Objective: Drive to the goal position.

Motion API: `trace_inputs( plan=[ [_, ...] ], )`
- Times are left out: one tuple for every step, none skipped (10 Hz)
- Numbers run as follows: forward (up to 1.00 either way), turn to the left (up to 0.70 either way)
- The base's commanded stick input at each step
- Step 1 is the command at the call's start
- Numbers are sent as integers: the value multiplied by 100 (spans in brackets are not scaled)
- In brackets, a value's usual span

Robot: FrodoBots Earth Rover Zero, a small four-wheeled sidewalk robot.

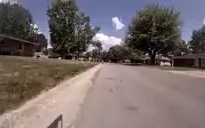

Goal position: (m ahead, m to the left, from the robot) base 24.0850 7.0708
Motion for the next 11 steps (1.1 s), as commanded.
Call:
trace_inputs(
  plan=[
    [100,0],
    [100,0],
    [100,0],
    [100,0],
    [100,0],
    [100,0],
    [100,0],
    [100,0],
    [100,0],
    [100,0],
    [100,0]
  ],
)
